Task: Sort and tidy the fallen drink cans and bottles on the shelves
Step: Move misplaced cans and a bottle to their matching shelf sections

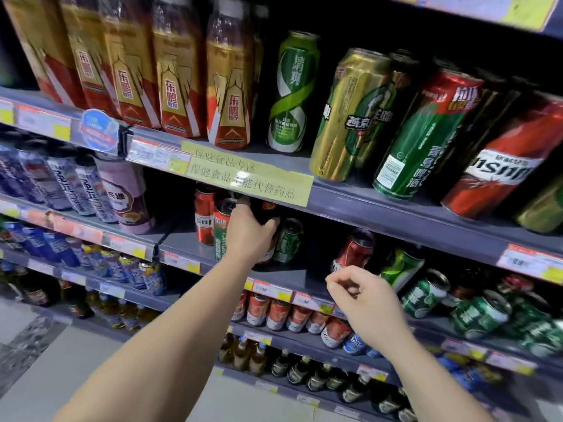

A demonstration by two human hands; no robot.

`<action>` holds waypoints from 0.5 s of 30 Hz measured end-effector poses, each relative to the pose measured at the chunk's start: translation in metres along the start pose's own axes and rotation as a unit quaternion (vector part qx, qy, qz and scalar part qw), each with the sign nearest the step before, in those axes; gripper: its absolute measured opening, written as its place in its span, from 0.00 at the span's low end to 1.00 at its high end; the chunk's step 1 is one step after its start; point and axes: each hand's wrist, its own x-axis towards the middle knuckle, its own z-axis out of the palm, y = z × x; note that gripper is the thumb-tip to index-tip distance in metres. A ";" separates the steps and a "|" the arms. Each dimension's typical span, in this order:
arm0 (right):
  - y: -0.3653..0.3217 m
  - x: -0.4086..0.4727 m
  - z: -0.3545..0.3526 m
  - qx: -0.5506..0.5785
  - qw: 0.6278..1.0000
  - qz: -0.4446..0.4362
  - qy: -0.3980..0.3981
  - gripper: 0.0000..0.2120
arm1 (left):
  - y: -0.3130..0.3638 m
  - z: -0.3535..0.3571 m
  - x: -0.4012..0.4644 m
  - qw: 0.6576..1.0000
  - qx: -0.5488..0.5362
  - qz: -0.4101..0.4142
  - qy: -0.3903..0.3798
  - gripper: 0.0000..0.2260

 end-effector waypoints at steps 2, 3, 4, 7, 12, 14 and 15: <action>-0.003 0.000 0.000 -0.003 1.000 0.001 -0.006 0.08 | 0.004 0.007 0.013 0.999 0.016 0.005 -0.035 0.20; -0.003 -0.001 0.000 0.002 1.000 0.000 -0.008 0.09 | 0.004 0.012 0.019 0.999 0.021 0.010 -0.048 0.22; -0.002 -0.002 0.000 0.010 1.000 0.002 -0.009 0.10 | 0.003 0.016 0.023 0.998 0.027 0.016 -0.056 0.23; 0.006 -0.008 -0.001 0.026 0.999 0.022 -0.014 0.12 | 0.001 0.020 0.027 0.997 0.053 0.017 -0.052 0.22; 0.018 -0.016 0.006 0.049 0.997 0.050 -0.024 0.09 | -0.004 0.011 -0.017 0.993 0.061 0.095 -0.034 0.15; 0.022 -0.017 0.013 0.060 0.995 0.070 -0.036 0.07 | -0.011 0.009 -0.043 0.987 0.055 0.143 -0.043 0.15; 0.024 -0.017 0.016 0.053 0.995 0.075 -0.039 0.09 | -0.014 0.007 -0.055 0.983 0.058 0.167 -0.044 0.16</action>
